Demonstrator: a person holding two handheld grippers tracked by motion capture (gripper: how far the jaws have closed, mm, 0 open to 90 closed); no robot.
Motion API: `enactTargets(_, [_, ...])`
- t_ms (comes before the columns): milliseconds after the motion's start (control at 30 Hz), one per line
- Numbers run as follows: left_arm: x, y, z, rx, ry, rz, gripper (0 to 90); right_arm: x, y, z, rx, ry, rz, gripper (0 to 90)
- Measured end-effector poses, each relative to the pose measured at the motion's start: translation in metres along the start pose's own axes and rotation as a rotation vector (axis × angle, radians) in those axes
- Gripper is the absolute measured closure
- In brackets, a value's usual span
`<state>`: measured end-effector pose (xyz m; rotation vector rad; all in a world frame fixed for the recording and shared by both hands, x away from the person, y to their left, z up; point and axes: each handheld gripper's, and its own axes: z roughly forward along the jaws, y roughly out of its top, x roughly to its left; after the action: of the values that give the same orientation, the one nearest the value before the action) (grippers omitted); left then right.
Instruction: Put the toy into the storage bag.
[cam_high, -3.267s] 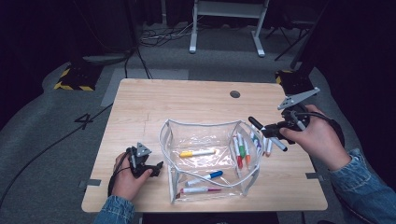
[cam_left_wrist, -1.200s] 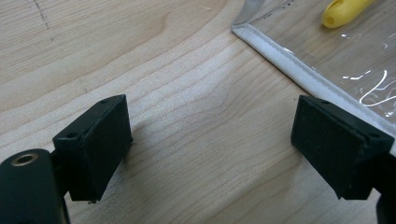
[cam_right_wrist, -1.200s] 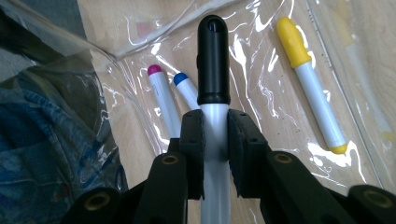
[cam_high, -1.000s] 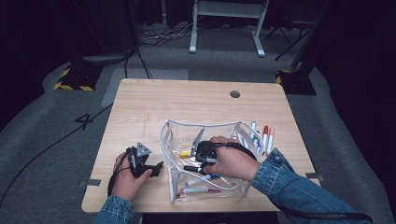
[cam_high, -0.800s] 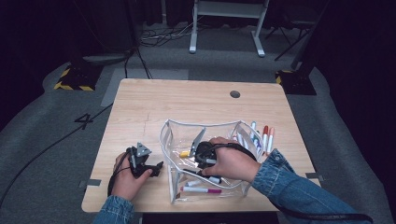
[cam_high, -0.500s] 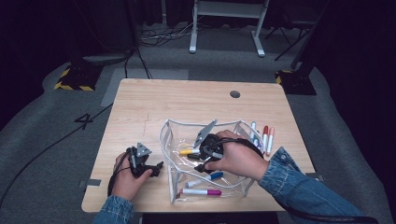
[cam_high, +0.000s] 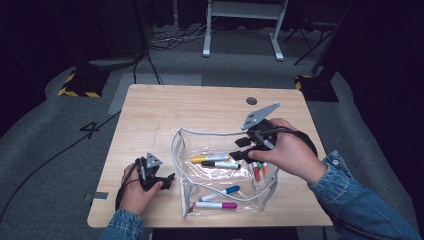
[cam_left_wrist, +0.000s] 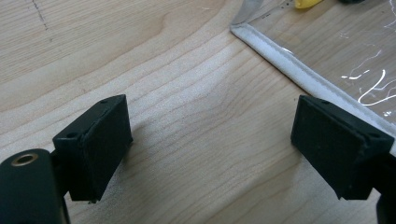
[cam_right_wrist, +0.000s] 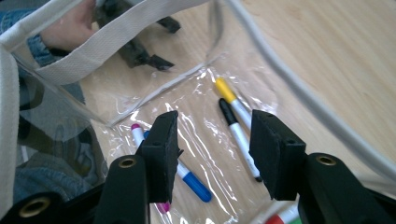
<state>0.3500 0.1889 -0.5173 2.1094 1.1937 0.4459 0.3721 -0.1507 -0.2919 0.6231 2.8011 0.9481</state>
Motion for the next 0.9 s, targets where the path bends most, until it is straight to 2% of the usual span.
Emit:
enactTargets(167, [0.0,0.0,0.0,0.0,0.0,-0.001,12.6,-0.019,-0.017,-0.023,-0.04,-0.039,0.064,53.2])
enactTargets(533, [0.0,0.0,0.0,0.0,0.0,0.0,12.6,-0.069,-0.064,-0.055,-0.088,-0.139,0.23,54.8])
enactTargets(700, [0.0,0.0,0.0,0.0,0.0,-0.001,12.6,-0.095,-0.093,-0.052,-0.06,-0.193,0.319,55.5])
enactTargets(900, [0.0,0.0,0.0,-0.005,0.004,-0.001,12.6,-0.125,-0.132,-0.029,-0.008,-0.25,0.4,56.4])
